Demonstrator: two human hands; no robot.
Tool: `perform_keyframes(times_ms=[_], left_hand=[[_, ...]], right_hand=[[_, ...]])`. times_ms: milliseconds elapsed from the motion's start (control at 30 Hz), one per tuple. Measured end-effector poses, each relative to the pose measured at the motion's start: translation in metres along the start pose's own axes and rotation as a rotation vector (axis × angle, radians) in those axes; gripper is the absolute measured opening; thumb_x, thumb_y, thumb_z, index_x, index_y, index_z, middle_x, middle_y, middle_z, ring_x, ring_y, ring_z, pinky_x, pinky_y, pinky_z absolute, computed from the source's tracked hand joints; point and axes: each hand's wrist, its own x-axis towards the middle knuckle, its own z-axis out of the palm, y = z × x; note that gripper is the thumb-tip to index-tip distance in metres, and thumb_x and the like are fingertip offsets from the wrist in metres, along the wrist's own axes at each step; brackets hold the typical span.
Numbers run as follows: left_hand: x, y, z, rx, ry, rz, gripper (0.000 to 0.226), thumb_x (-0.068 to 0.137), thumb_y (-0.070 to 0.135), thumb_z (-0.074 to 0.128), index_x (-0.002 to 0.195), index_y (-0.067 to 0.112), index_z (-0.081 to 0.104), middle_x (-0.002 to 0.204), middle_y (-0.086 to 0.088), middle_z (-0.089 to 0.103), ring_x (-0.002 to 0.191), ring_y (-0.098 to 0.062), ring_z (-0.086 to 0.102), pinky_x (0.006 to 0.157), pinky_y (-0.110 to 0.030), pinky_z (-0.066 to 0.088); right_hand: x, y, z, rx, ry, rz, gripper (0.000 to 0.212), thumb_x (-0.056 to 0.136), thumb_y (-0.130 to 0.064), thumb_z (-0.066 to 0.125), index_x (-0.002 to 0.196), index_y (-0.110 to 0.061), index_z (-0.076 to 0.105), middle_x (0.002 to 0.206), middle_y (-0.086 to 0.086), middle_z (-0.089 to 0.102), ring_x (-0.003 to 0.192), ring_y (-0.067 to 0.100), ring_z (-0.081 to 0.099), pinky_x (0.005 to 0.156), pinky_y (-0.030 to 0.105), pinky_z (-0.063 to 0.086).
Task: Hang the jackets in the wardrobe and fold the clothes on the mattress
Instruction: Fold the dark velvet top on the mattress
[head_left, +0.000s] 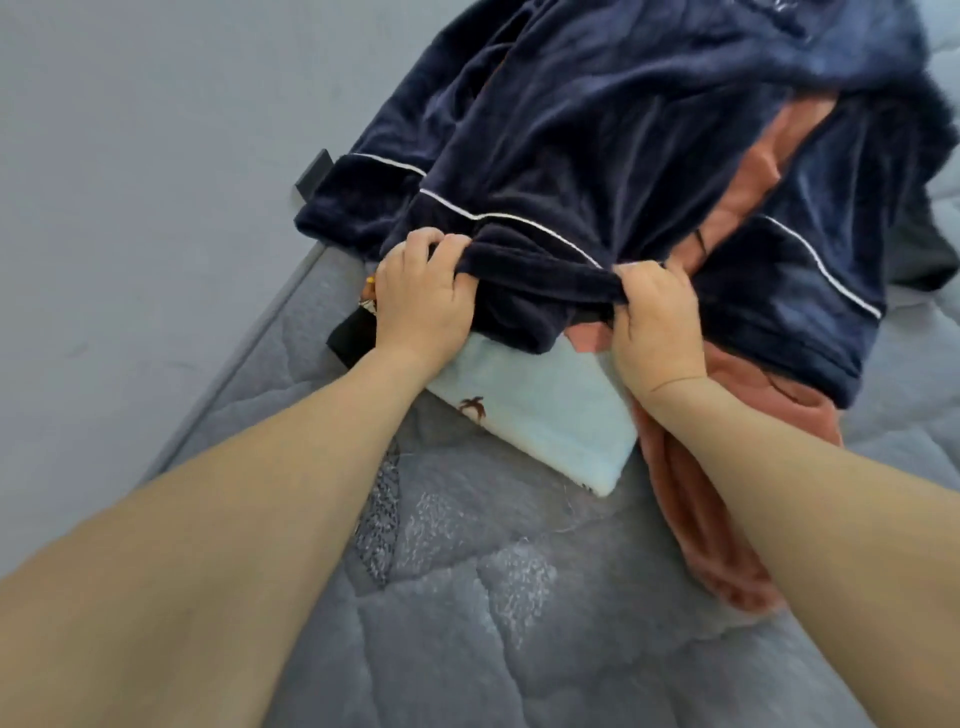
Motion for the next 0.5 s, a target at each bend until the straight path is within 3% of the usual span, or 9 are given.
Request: perform_keyframes(times_ms=[67, 167, 200, 333, 433, 500], left_hand=[[-0.012, 0.022, -0.015, 0.008, 0.030, 0.104, 0.027, 0.094, 0.028, 0.041, 0.099, 0.015, 0.064, 0.108, -0.005, 0.060, 0.098, -0.030, 0.055, 0.093, -0.048, 0.041], [-0.051, 0.065, -0.030, 0.001, -0.035, 0.165, 0.029, 0.080, 0.015, 0.037, 0.095, 0.013, 0.062, 0.097, -0.003, 0.062, 0.098, -0.024, 0.053, 0.110, -0.051, 0.026], [-0.067, 0.080, -0.034, -0.008, -0.080, 0.194, 0.030, 0.076, 0.014, 0.036, 0.092, 0.012, 0.061, 0.091, -0.003, 0.061, 0.093, -0.025, 0.054, 0.109, -0.048, 0.027], [-0.127, 0.152, -0.044, -0.069, -0.396, 0.217, 0.018, 0.085, 0.012, 0.038, 0.094, 0.011, 0.054, 0.080, -0.007, 0.060, 0.079, -0.036, 0.055, 0.073, -0.042, 0.043], [-0.161, 0.211, -0.043, -0.014, -0.597, 0.163, 0.003, 0.097, 0.018, 0.042, 0.097, 0.016, 0.044, 0.074, -0.004, 0.054, 0.075, -0.036, 0.052, 0.063, -0.042, 0.040], [-0.184, 0.257, -0.036, 0.043, -0.687, 0.177, 0.007, 0.100, 0.023, 0.039, 0.094, 0.020, 0.040, 0.076, -0.004, 0.055, 0.075, -0.035, 0.053, 0.063, -0.039, 0.037]], right_hand=[[-0.010, -0.009, -0.030, -0.024, -0.089, 0.002, 0.017, 0.078, -0.003, 0.048, 0.089, -0.004, 0.061, 0.080, 0.017, 0.062, 0.071, 0.040, 0.056, 0.065, 0.044, 0.041], [-0.049, -0.009, -0.092, -0.189, -0.293, -0.067, 0.009, 0.080, -0.006, 0.054, 0.088, -0.009, 0.057, 0.072, 0.015, 0.063, 0.067, 0.040, 0.058, 0.061, 0.043, 0.041], [-0.063, -0.004, -0.116, -0.235, -0.370, -0.065, 0.005, 0.082, -0.009, 0.057, 0.085, -0.011, 0.053, 0.069, 0.014, 0.063, 0.065, 0.040, 0.059, 0.061, 0.043, 0.040], [-0.104, 0.023, -0.208, -0.413, -0.624, 0.043, 0.017, 0.094, -0.025, 0.045, 0.081, -0.016, 0.037, 0.073, 0.011, 0.064, 0.071, 0.037, 0.058, 0.064, 0.038, 0.030], [-0.144, 0.037, -0.266, -0.437, -0.738, 0.151, 0.019, 0.098, -0.028, 0.036, 0.084, -0.016, 0.039, 0.067, 0.001, 0.051, 0.063, 0.026, 0.042, 0.062, 0.035, 0.023], [-0.180, 0.045, -0.306, -0.424, -0.827, 0.239, 0.023, 0.099, -0.028, 0.034, 0.078, -0.018, 0.037, 0.064, -0.003, 0.044, 0.057, 0.018, 0.036, 0.059, 0.034, 0.022]])
